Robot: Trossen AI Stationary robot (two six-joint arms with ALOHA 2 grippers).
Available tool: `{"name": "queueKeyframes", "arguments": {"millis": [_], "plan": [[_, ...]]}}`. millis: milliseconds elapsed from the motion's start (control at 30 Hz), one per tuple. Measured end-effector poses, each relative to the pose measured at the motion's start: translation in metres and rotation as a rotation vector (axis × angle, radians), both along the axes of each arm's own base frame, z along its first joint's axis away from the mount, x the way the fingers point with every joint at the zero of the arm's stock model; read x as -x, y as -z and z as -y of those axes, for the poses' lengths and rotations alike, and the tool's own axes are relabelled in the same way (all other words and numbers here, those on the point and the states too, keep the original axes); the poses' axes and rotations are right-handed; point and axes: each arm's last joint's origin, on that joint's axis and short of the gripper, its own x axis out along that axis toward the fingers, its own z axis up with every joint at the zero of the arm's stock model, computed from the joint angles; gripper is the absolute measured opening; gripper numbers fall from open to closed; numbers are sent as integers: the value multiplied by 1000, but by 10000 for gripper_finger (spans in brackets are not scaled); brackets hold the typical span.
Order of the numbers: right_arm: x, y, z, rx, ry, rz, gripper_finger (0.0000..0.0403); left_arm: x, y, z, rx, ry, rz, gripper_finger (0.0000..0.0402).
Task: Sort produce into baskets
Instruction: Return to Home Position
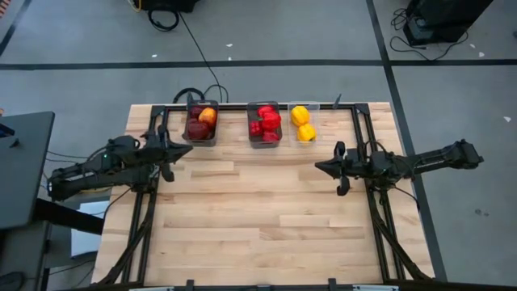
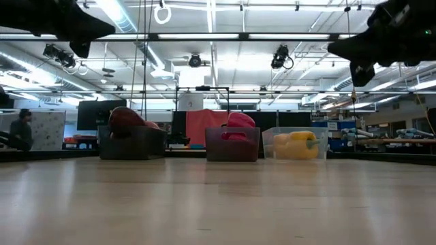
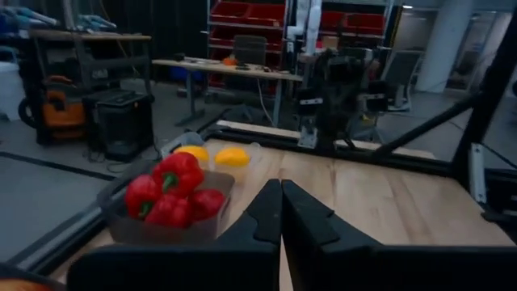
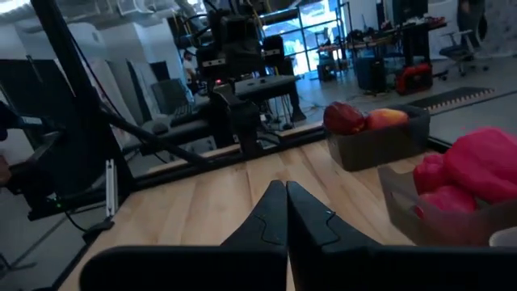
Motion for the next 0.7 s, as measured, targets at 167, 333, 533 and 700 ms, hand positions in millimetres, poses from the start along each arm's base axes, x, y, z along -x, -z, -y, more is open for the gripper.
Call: {"name": "queueKeyframes", "arguments": {"millis": [167,333,533,700], "plan": [[7,11,1,-7,4,14,3,8,2,2,16,18,-1,11],[10,14,1,-17,12,35,3,12,7,3,40,19,-33,11],[11,12,2,-16,13,56,3,9,13,2,61,22,-19,11],[12,12,2,-16,10,61,3,-6,41,1,117,70,8,11]]}}
